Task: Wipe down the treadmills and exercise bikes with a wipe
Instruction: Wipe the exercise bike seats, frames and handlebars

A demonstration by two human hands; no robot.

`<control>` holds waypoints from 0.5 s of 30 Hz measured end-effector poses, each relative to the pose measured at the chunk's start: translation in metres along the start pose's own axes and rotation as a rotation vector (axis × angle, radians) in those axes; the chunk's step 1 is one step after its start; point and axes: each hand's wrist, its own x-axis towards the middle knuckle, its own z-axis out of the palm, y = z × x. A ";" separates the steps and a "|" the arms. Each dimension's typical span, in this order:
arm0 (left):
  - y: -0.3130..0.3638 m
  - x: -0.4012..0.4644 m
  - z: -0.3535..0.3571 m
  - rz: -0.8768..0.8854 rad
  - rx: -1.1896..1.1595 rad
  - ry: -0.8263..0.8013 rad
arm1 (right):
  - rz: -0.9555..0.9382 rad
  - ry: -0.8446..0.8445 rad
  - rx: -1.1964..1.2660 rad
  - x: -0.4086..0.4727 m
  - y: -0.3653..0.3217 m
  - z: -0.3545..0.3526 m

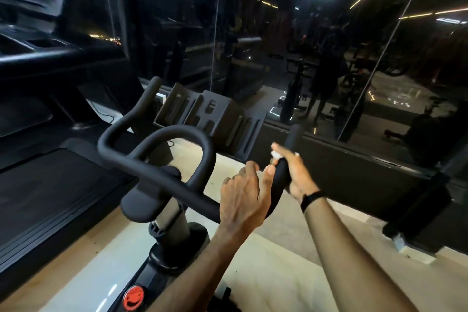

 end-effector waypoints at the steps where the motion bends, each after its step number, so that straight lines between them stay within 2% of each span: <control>1: 0.001 0.000 0.000 0.001 0.000 -0.008 | 0.041 -0.005 0.005 -0.011 0.010 -0.001; 4: 0.000 0.000 0.003 0.013 0.000 -0.015 | 0.025 0.092 0.004 -0.025 0.019 0.004; 9: -0.002 0.000 0.003 -0.016 -0.026 0.023 | -0.218 0.268 0.027 -0.002 -0.004 0.018; 12: -0.003 -0.001 0.002 -0.024 -0.042 0.045 | -0.347 0.426 -0.135 0.007 0.001 0.018; 15: -0.004 -0.001 0.002 -0.028 -0.062 0.054 | -0.587 0.620 -0.363 -0.002 0.022 0.015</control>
